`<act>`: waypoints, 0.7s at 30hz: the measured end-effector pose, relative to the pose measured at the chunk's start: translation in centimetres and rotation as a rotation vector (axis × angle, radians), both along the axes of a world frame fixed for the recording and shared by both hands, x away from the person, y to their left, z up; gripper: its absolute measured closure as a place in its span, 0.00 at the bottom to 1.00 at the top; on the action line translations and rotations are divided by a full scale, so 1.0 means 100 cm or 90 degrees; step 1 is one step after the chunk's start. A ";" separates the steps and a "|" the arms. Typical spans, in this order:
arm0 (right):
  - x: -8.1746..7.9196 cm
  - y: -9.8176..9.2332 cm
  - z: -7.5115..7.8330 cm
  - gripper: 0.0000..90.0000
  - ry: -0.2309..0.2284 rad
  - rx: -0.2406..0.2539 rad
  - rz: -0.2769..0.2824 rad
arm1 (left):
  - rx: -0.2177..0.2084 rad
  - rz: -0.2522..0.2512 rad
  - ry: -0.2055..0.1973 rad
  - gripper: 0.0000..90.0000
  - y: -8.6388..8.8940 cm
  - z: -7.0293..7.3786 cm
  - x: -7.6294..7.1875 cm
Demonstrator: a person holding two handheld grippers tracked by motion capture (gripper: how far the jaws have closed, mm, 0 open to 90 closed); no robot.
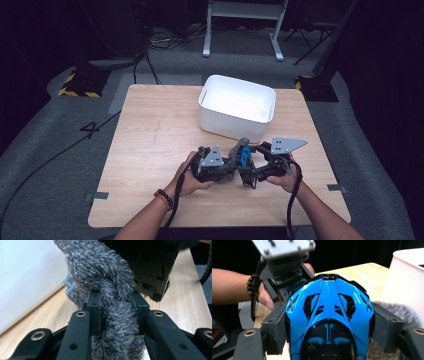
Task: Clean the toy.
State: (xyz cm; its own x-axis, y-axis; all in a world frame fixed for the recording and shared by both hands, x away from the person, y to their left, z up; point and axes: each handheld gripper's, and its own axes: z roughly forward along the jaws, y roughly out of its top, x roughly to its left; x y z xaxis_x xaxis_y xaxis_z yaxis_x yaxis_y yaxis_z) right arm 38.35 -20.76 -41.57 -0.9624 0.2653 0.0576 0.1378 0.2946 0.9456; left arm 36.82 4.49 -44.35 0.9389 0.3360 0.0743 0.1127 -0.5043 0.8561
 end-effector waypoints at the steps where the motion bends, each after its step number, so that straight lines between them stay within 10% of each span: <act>1: 0.000 0.001 -0.001 0.29 0.001 0.000 0.003 | 0.002 -0.002 -0.002 0.76 0.000 0.001 0.000; 21: 0.002 -0.005 0.004 0.29 -0.006 0.034 -0.013 | 0.063 -0.081 0.001 0.76 -0.025 -0.011 -0.013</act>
